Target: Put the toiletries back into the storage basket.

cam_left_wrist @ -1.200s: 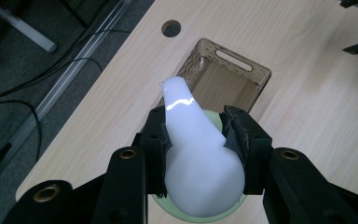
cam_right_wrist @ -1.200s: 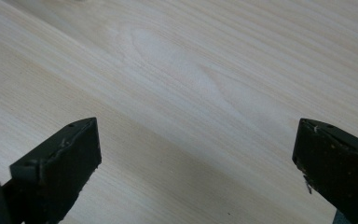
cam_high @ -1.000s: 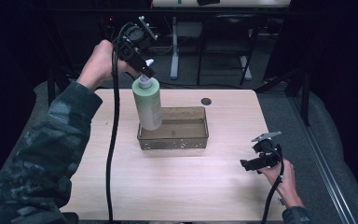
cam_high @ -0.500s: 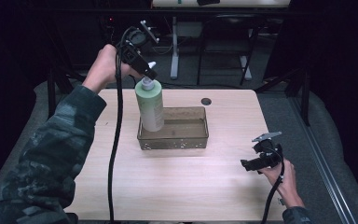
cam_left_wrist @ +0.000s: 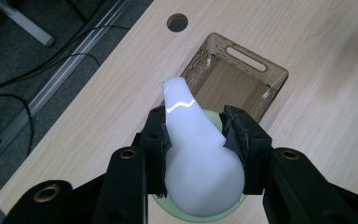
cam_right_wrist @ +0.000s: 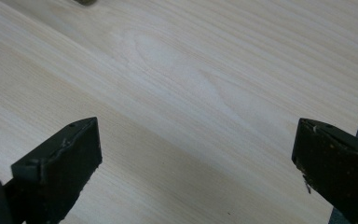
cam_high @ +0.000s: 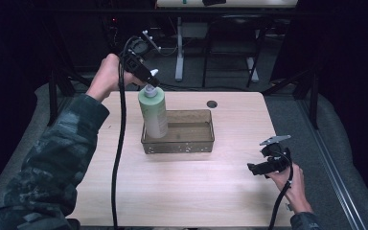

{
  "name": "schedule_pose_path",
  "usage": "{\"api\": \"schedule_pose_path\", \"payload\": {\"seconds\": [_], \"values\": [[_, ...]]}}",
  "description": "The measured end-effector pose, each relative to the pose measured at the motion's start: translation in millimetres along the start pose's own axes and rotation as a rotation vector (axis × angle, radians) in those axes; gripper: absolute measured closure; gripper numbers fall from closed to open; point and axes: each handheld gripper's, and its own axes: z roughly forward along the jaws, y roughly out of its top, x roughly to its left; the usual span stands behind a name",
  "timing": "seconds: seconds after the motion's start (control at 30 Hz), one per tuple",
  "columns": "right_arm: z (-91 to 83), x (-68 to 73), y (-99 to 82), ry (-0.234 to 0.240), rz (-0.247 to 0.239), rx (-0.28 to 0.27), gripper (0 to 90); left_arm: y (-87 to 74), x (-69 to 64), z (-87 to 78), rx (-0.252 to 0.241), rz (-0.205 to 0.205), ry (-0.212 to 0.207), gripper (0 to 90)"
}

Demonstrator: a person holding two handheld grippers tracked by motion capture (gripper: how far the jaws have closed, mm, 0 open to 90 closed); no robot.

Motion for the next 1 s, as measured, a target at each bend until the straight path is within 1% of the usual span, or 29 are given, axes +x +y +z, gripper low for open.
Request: {"api": "schedule_pose_path", "payload": {"seconds": [0.07, 0.1, 0.13, 0.17, 0.23, 0.3, 0.4, 0.47, 0.5, 0.6, 0.63, 0.77, 0.87, 0.9, 0.93, 1.0], "values": [[0.7, 0.0, -0.1, 0.002, -0.002, 0.003, 0.9, -1.8, -0.3, 2.6, -0.006, -0.001, 0.002, 62.7], [0.6, -0.1, 0.0, 0.001, -0.003, 0.005, 0.9, -2.0, -0.6, 3.9, 0.007, 0.005, 0.003, 62.7], [0.7, -0.2, 0.1, 0.004, 0.000, 0.000, 0.9, -2.1, -0.5, 4.7, 0.007, 0.008, 0.009, 62.6], [0.6, -0.1, 0.3, 0.003, -0.001, 0.002, 0.9, -2.5, 0.0, 5.1, 0.006, 0.008, 0.002, 62.7], [1.1, 0.6, 0.6, 0.004, -0.002, -0.001, 0.9, -4.5, 0.5, 6.4, -0.003, -0.001, 0.003, 62.7], [1.1, 1.4, 1.0, 0.000, -0.011, 0.004, 0.9, -6.1, 1.0, 9.2, 0.013, 0.005, 0.003, 62.7], [0.5, 1.9, 1.3, -0.001, -0.011, 0.001, 0.9, -9.5, 2.2, 13.2, 0.006, -0.002, -0.006, 62.7], [0.8, 1.9, 0.9, 0.001, -0.012, -0.001, 0.9, -11.4, 1.8, 17.6, 0.018, -0.001, -0.008, 62.7], [1.2, 2.1, 0.9, 0.001, -0.013, 0.003, 1.0, -12.2, 2.1, 19.7, 0.013, -0.002, -0.011, 62.7], [1.7, 2.4, 1.0, -0.002, -0.016, 0.005, 1.0, -14.2, 2.8, 25.9, 0.021, -0.008, -0.024, 62.7], [1.6, 2.3, 1.0, 0.002, -0.016, 0.003, 1.0, -14.8, 2.8, 27.9, 0.025, -0.004, -0.025, 62.6], [2.1, 2.6, 0.7, 0.001, -0.017, 0.004, 1.0, -18.1, 3.7, 32.4, 0.023, -0.013, -0.036, 62.7], [3.0, 3.5, 0.4, 0.003, -0.020, 0.011, 1.0, -20.9, 2.5, 37.4, 0.043, -0.007, -0.038, 62.7], [2.9, 3.9, 0.6, 0.002, -0.021, 0.011, 1.0, -21.7, 2.5, 38.3, 0.043, -0.004, -0.039, 62.7], [2.8, 4.0, 0.8, 0.001, -0.023, 0.010, 1.0, -22.7, 2.6, 39.3, 0.037, -0.009, -0.042, 62.7], [2.8, 4.1, 1.0, -0.001, -0.027, 0.008, 1.0, -24.0, 2.8, 41.7, 0.046, -0.006, -0.045, 62.7]]}}
